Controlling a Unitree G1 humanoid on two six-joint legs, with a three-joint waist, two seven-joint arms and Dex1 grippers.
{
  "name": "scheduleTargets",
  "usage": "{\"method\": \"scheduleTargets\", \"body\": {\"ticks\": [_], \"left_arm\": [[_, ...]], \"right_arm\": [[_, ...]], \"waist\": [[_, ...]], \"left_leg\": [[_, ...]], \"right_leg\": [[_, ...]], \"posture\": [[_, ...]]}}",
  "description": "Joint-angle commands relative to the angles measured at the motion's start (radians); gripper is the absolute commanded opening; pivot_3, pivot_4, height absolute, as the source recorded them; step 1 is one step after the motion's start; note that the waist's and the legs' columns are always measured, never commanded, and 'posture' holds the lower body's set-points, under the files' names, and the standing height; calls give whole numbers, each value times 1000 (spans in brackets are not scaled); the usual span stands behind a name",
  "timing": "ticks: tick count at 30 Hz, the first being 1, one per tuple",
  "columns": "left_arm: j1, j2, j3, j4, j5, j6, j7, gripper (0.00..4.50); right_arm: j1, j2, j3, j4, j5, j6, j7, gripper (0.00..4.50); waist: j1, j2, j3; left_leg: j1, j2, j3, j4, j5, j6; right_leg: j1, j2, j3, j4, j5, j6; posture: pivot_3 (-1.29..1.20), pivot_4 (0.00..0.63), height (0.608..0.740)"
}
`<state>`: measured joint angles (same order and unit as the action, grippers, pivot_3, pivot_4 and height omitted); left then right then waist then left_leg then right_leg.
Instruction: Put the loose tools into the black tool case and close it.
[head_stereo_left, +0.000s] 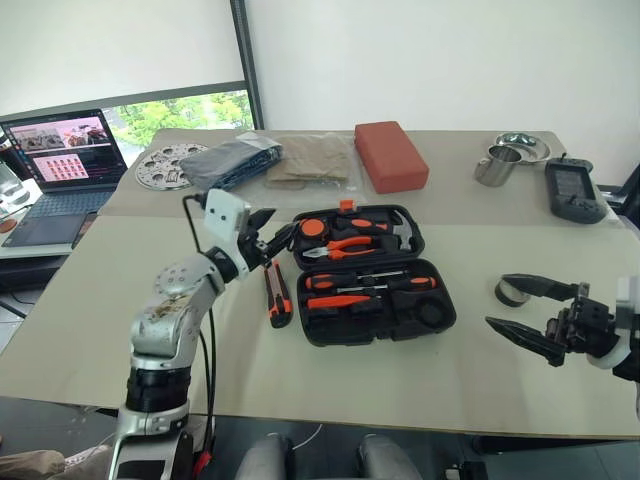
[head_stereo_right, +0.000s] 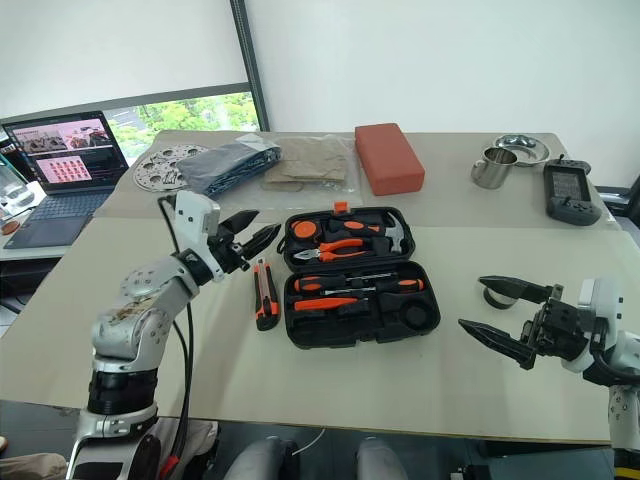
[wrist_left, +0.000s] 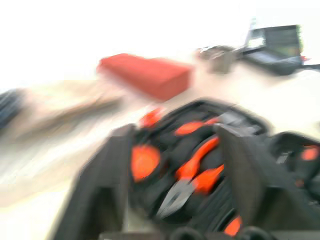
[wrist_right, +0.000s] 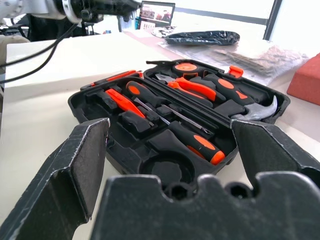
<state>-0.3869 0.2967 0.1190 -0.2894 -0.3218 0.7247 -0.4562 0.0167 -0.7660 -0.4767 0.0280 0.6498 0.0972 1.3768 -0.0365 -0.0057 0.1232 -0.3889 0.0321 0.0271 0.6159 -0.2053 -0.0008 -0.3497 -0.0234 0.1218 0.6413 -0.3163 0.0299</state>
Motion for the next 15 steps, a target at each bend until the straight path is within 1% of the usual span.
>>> {"method": "scheduleTargets", "body": {"ticks": [1, 2, 8, 15], "left_arm": [[16, -40, 4, -87, 14, 206, 162, 4377], [15, -56, -1, -88, 18, 238, 193, 4452], [-4, -178, 24, -85, 20, 401, 349, 4452], [-20, -244, 42, -65, 38, 493, 445, 4452]], "right_arm": [[-40, -34, 0, 8, 4, -10, 17, 4500], [-44, -36, 3, 10, 3, -10, 18, 4500], [-51, -46, 4, 1, 12, 1, 19, 4500], [-44, -58, -3, -7, 19, 9, 15, 4500]], "waist": [[0, 0, 0], [0, 0, 0], [8, -1, 1], [10, -1, 1]], "left_leg": [[0, 0, 0, 0, 0, 0], [0, 0, 0, 0, 0, 0], [0, -2, 0, 0, 0, 0], [0, -2, 0, 0, 0, -1]], "right_leg": [[0, 0, 0, 0, 0, 0], [0, 0, 0, 0, 0, 0], [0, 0, -1, -1, 0, 0], [0, 0, 0, -1, 0, 0]], "posture": [[0, 150, 727], [0, 150, 727], [0, 150, 727], [0, 150, 727]]}}
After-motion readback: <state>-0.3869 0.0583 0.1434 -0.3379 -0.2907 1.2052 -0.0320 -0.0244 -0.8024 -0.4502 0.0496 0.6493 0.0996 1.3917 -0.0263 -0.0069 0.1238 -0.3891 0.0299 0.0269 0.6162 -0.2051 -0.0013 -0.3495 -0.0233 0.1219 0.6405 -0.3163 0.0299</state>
